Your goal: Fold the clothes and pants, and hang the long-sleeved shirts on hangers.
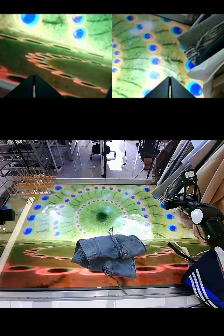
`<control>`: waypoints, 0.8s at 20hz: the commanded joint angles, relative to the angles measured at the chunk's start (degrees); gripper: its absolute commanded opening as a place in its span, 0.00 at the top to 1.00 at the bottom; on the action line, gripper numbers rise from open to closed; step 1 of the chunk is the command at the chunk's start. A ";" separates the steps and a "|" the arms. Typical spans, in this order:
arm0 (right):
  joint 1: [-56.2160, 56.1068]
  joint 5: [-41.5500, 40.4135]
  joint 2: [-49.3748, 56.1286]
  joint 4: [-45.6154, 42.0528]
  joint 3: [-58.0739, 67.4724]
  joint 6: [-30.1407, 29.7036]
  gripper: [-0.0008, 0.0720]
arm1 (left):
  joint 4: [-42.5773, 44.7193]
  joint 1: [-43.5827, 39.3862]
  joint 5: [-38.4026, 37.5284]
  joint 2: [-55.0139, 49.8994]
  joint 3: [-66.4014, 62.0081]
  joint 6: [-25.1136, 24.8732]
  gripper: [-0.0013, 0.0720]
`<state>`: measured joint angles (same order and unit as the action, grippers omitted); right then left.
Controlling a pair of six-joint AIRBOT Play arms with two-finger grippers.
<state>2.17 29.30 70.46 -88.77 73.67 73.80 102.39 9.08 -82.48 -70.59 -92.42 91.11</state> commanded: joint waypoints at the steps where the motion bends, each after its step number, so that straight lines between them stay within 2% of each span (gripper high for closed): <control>1: -0.07 0.00 -0.04 0.02 -0.02 0.00 0.91 | 0.02 0.07 0.02 0.04 -0.02 0.00 0.96; 10: -0.07 0.00 -0.04 0.02 -0.02 0.00 0.91 | 0.02 0.07 0.02 0.04 -0.02 0.00 0.96; 16: -0.07 0.00 -0.04 0.20 -0.02 0.09 0.91 | -2.78 0.04 6.82 -0.72 0.02 1.07 0.96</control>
<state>2.17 29.30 70.46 -88.77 73.67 73.80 100.82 9.08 -78.87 -70.87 -92.42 91.61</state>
